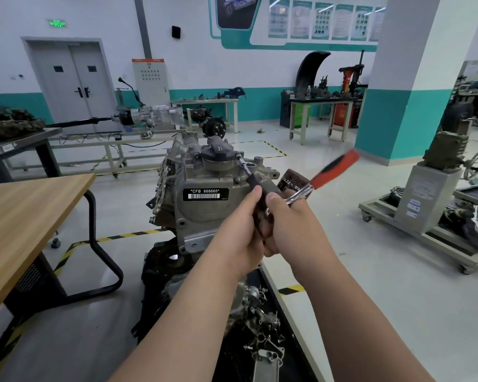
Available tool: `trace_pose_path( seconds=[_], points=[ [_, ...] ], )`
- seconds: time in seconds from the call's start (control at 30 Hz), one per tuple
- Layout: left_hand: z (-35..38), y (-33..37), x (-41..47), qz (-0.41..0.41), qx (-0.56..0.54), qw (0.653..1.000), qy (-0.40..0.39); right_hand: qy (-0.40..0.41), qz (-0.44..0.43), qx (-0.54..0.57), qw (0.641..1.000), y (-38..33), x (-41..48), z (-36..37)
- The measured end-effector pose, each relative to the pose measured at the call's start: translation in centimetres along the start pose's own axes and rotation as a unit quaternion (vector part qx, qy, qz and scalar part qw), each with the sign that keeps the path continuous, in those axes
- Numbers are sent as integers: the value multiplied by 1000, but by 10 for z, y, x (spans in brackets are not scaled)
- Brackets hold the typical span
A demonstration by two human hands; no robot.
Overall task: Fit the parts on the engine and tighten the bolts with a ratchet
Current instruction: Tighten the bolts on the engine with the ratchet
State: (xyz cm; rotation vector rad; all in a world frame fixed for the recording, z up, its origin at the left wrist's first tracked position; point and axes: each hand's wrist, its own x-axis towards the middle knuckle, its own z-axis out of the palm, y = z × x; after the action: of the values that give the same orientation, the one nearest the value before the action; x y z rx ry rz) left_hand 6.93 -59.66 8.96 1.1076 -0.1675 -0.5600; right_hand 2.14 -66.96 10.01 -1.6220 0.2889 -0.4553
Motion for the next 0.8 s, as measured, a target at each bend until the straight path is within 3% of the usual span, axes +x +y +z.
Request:
trace_pose_path(
  seconds=[0.17,0.3,0.47,0.63,0.8],
  points=[
    [-2,-3,0,-7,30,999,10,-28,109,218,969,-1,-5,-1],
    [-2,-2,-1,-25,16,999,23,-87,162,374,909,2,-11,-1],
    [-3,-3,-1,-36,33,999,20,-121,201,456,859,4,-13,0],
    [-3,-1,-2,-40,39,998,25,-108,204,439,868,3,-13,2],
    [1,0,-3,-52,41,997,30,-57,152,293,942,4,-8,3]
  ],
)
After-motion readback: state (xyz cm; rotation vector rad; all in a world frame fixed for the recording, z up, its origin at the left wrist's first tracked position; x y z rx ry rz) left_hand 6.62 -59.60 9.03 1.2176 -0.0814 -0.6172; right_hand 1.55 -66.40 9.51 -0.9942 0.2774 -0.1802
